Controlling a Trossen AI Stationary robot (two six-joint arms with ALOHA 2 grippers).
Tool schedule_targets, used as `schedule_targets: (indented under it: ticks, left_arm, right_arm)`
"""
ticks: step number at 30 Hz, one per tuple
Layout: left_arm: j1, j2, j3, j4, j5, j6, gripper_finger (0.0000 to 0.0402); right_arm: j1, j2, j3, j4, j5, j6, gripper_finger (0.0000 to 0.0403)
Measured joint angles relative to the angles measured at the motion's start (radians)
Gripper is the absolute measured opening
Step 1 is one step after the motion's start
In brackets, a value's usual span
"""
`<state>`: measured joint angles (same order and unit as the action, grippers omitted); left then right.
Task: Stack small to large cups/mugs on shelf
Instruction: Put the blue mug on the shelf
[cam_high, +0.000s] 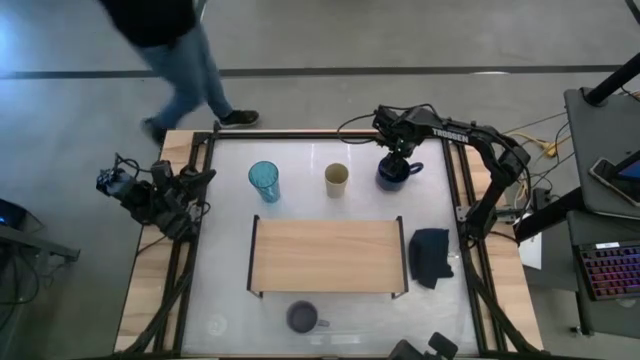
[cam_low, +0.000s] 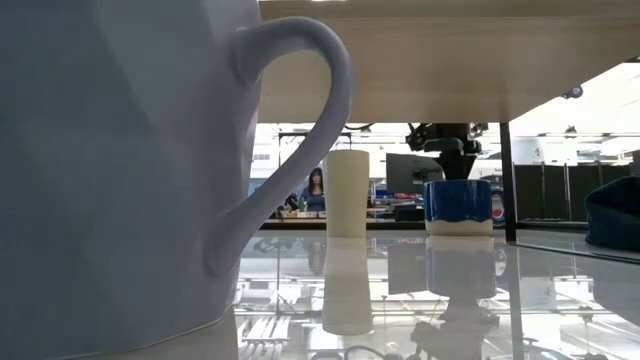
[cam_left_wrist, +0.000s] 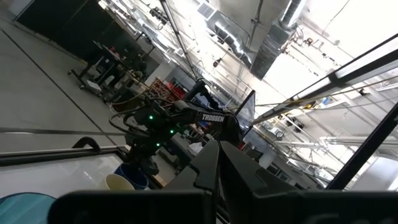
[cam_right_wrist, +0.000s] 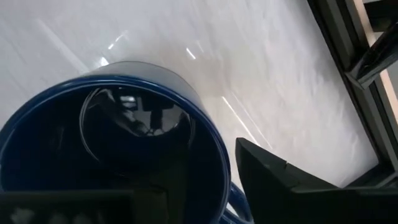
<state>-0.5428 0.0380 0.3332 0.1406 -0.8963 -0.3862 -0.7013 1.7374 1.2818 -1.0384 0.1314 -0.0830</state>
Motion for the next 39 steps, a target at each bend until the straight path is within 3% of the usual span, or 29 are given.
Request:
schedule_targets:
  ticks: [14,21,27,36,39]
  left_arm:
    - [0.000,0.000,0.000,-0.001,0.000,0.040,0.0000]
    - [0.000,0.000,0.000,0.004,0.000,0.051,0.0000]
    - [0.000,0.000,0.000,0.009,0.000,0.025,0.0000]
    - [0.000,0.000,0.000,-0.006,0.001,0.025,0.0000]
    - [0.000,0.000,0.000,-0.029,0.000,0.024,0.0000]
  right_arm:
    - [0.000,0.000,0.006,-0.034,0.008,-0.004,0.0020]
    - [0.001,0.001,0.057,-0.159,0.036,0.040,0.0015]
    - [0.029,0.001,0.202,-0.300,0.031,0.152,0.0014]
    - [0.094,-0.002,0.536,-0.546,0.029,0.331,0.0014]
    - [0.116,-0.014,0.628,-0.526,-0.039,0.416,0.0014]
